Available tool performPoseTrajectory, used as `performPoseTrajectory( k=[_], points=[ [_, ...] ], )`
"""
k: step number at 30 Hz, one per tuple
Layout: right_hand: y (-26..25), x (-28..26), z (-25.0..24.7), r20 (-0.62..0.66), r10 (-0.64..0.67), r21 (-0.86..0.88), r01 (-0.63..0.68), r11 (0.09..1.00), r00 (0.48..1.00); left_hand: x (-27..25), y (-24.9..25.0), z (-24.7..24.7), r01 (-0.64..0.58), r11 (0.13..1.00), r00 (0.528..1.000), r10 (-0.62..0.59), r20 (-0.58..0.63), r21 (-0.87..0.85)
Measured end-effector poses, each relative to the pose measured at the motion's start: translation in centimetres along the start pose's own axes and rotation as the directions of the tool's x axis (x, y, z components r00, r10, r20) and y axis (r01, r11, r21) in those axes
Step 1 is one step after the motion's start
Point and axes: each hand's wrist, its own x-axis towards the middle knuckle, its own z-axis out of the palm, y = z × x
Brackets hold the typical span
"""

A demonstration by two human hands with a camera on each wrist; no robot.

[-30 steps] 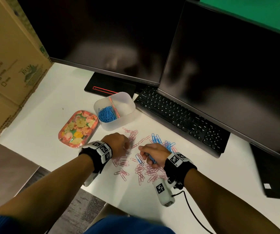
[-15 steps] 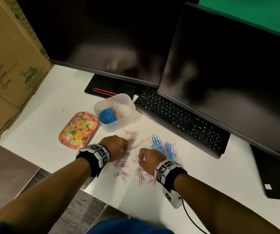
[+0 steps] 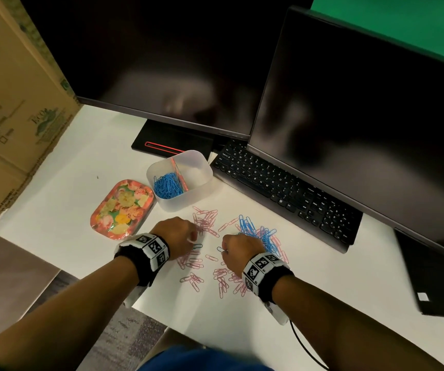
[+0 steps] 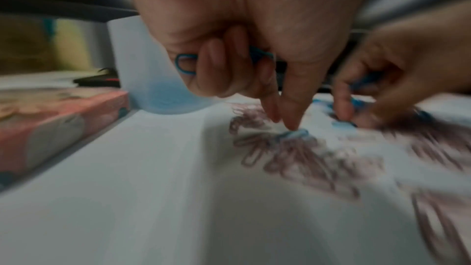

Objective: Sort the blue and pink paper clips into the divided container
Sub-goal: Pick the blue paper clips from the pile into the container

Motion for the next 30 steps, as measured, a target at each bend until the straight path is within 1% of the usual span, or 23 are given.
performPoseTrajectory(
  k=[1, 4, 6, 8, 9, 10, 11, 12, 13, 14, 15, 16, 17, 18, 19, 21, 22, 23, 24, 25, 26, 28, 30],
  points=[
    [-0.2, 0.1, -0.1, 0.014, 0.009, -0.008, -0.009, 1.0, 1.0, -0.2, 0.2, 0.2, -0.005, 1.0, 1.0, 0.004, 0.024, 0.02],
    [-0.8, 0.6, -0.5, 0.055, 0.033, -0.02, -0.031, 0.999, 0.998, -0.1, 0.9, 0.4, -0.006, 1.0, 1.0, 0.006, 0.001, 0.027],
    [-1.1, 0.7, -0.8, 0.087, 0.06, -0.021, -0.059, 0.998, 0.994, 0.0, 1.5, 0.2, -0.003, 1.0, 1.0, 0.002, 0.012, 0.013],
    [-1.2, 0.8, -0.9, 0.111, 0.078, -0.004, -0.078, 0.997, 0.991, 0.1, 1.8, 0.0, 0.01, 0.997, 1.0, -0.009, 0.011, -0.08],
    [-1.1, 0.7, -0.9, 0.117, 0.084, 0.027, -0.087, 0.996, 0.99, 0.1, 1.7, 0.0, 0.023, 0.983, 1.0, -0.023, 0.002, -0.179],
    [-0.9, 0.6, -0.9, 0.124, 0.089, 0.088, -0.1, 0.991, 0.988, 0.0, 1.6, -0.2, 0.031, 0.948, 0.999, -0.038, -0.016, -0.315],
    [-0.6, 0.5, -1.0, 0.122, 0.09, 0.183, -0.112, 0.977, 0.988, -0.1, 1.4, -0.5, 0.041, 0.879, 0.997, -0.065, -0.035, -0.475],
    [-0.4, 0.6, -1.1, 0.122, 0.091, 0.305, -0.124, 0.944, 0.988, -0.4, 1.2, -0.8, 0.044, 0.776, 0.994, -0.098, -0.052, -0.63],
    [-0.2, 0.7, -1.4, 0.117, 0.089, 0.443, -0.132, 0.887, 0.989, -0.8, 1.1, -1.3, 0.046, 0.66, 0.989, -0.138, -0.061, -0.75],
    [-0.1, 0.8, -2.0, 0.129, 0.102, 0.586, -0.158, 0.795, 0.986, -1.2, 1.0, -1.7, 0.053, 0.544, 0.982, -0.179, -0.054, -0.837],
    [-0.2, 1.0, -2.6, 0.151, 0.116, 0.727, -0.19, 0.659, 0.982, -1.5, 0.9, -2.0, 0.062, 0.416, 0.977, -0.212, -0.03, -0.907],
    [-0.4, 1.2, -3.3, 0.183, 0.116, 0.842, -0.216, 0.495, 0.976, -1.8, 0.7, -2.3, 0.063, 0.265, 0.974, -0.227, 0.001, -0.962],
    [-0.7, 1.4, -4.3, 0.193, 0.1, 0.918, -0.215, 0.334, 0.976, -2.1, 0.5, -2.5, 0.054, 0.112, 0.972, -0.234, 0.026, -0.992],
    [-1.1, 1.7, -5.3, 0.178, 0.081, 0.957, -0.192, 0.219, 0.981, -2.2, 0.2, -2.8, 0.039, -0.02, 0.97, -0.241, 0.042, -0.999],
    [-1.6, 1.9, -6.3, 0.152, 0.066, 0.978, -0.16, 0.136, 0.986, -2.3, 0.0, -3.0, 0.022, -0.115, 0.967, -0.248, 0.05, -0.993],
    [-2.9, 2.7, -8.0, 0.112, 0.044, 0.993, -0.113, 0.038, 0.993, -2.4, -0.2, -4.0, -0.023, -0.242, 0.964, -0.261, 0.042, -0.97],
    [-3.6, 3.2, -8.8, 0.105, 0.042, 0.994, -0.105, 0.005, 0.994, -2.3, -0.3, -4.4, -0.045, -0.295, 0.963, -0.268, 0.037, -0.955],
    [-4.3, 3.8, -9.6, 0.098, 0.038, 0.995, -0.098, -0.007, 0.994, -2.3, -0.4, -5.1, -0.06, -0.34, 0.961, -0.274, 0.038, -0.938],
    [-5.0, 4.3, -10.2, 0.092, 0.037, 0.996, -0.092, 0.011, 0.995, -2.2, -0.5, -5.7, -0.068, -0.377, 0.959, -0.281, 0.044, -0.924],
    [-5.7, 4.8, -10.9, 0.085, 0.037, 0.995, -0.087, 0.052, 0.996, -2.0, -0.7, -6.3, -0.075, -0.403, 0.955, -0.291, 0.049, -0.912],
    [-6.4, 5.4, -11.6, 0.081, 0.038, 0.991, -0.085, 0.102, 0.996, -1.9, -1.0, -7.0, -0.086, -0.412, 0.95, -0.307, 0.049, -0.907],
    [-7.7, 6.3, -12.9, 0.087, 0.037, 0.974, -0.093, 0.208, 0.996, -1.4, -1.5, -8.3, -0.112, -0.399, 0.926, -0.375, 0.051, -0.91],
    [-9.0, 7.5, -13.8, 0.138, 0.017, 0.96, -0.138, 0.245, 0.99, -0.8, -1.9, -9.5, -0.128, -0.396, 0.899, -0.433, 0.063, -0.909]
  ],
)
